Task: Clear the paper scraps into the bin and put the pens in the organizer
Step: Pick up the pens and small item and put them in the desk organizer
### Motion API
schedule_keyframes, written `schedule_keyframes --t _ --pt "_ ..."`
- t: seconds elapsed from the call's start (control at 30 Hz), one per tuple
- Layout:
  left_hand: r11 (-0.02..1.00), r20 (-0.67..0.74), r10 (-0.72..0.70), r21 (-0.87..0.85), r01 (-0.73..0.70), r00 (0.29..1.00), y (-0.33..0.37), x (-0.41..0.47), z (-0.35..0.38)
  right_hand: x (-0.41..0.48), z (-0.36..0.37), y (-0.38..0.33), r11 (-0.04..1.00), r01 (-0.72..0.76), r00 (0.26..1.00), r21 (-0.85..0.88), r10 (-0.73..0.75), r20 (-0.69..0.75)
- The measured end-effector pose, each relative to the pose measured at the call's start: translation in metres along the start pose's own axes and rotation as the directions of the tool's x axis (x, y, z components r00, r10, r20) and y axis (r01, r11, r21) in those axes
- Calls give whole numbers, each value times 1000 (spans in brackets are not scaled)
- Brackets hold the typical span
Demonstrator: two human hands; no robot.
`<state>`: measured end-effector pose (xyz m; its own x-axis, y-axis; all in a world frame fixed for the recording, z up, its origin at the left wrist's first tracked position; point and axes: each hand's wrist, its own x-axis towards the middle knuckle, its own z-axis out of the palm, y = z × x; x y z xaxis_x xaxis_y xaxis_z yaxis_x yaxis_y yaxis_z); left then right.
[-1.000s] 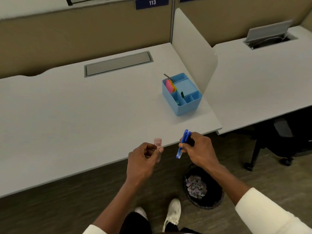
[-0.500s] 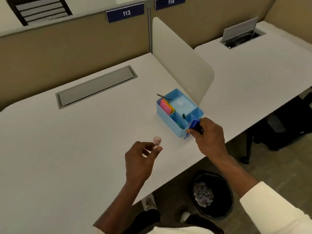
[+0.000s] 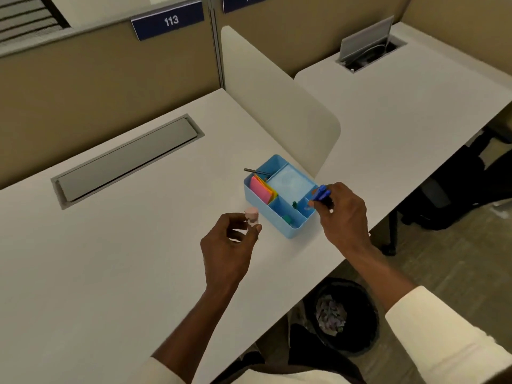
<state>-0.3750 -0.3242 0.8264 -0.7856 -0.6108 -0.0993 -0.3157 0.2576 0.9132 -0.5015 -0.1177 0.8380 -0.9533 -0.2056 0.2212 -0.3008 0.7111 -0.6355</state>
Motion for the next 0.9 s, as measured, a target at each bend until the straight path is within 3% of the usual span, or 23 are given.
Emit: schedule_keyframes --t 0.23,0.43,0.67,0.9 --pt "999 -48 -39 -10 38 998 19 0 32 10 21 34 993 63 986 -102 -47 158" --pt "999 -93 23 -33 -26 995 48 9 67 17 38 63 957 186 961 -222 -130 244" --pt "998 -145 20 -56 -28 989 72 30 116 28 36 84 972 232 904 31 -227 363" --pt "998 -117 68 10 -67 991 77 38 161 41 9 115 988 94 971 123 -118 208"
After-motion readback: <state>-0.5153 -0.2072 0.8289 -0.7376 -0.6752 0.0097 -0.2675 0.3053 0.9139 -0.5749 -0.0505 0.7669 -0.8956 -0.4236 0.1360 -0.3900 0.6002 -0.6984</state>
